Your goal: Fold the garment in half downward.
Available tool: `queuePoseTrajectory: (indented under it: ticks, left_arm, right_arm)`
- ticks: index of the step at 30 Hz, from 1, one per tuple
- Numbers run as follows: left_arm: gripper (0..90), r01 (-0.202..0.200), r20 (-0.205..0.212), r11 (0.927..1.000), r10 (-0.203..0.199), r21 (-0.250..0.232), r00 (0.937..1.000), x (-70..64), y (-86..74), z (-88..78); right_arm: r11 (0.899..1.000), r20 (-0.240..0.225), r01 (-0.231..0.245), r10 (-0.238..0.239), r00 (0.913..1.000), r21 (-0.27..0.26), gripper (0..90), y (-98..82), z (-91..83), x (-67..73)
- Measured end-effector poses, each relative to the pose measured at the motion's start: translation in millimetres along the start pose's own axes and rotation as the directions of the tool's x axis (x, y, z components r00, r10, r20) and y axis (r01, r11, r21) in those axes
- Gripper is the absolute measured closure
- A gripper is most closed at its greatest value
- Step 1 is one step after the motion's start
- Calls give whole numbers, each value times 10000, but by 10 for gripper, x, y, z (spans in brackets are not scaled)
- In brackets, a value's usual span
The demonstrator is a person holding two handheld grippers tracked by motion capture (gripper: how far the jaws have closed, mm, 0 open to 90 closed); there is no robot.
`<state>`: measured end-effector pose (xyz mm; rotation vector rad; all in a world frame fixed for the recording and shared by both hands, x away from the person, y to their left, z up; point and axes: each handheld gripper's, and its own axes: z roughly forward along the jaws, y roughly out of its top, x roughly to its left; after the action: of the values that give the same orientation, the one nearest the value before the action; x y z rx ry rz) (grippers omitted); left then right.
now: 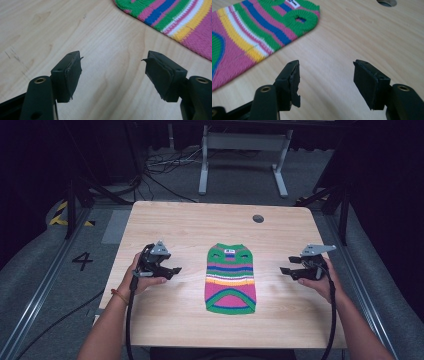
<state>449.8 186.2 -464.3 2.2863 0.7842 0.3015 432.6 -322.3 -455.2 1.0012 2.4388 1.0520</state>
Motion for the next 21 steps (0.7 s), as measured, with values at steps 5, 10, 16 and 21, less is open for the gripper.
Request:
queuePoseTrajectory:
  ticks: [5,10,16,21]
  left_arm:
    - [293,5,119,9998,-3,-183,9999,100,135,171]
    - [326,61,70,9998,-60,-166,10000,155,255,325]
    - [344,140,206,9992,-132,-387,9997,156,418,446]
    - [372,163,281,9992,-153,-362,9995,139,594,613]
  right_arm:
    - [9999,-249,-83,80,9997,-123,415,286,287,7]
    - [9999,-438,9,-15,9990,-134,442,519,535,60]
    - [9998,-550,183,-177,9983,106,462,695,767,81]
    - [9996,-430,115,-103,9990,265,481,780,937,61]
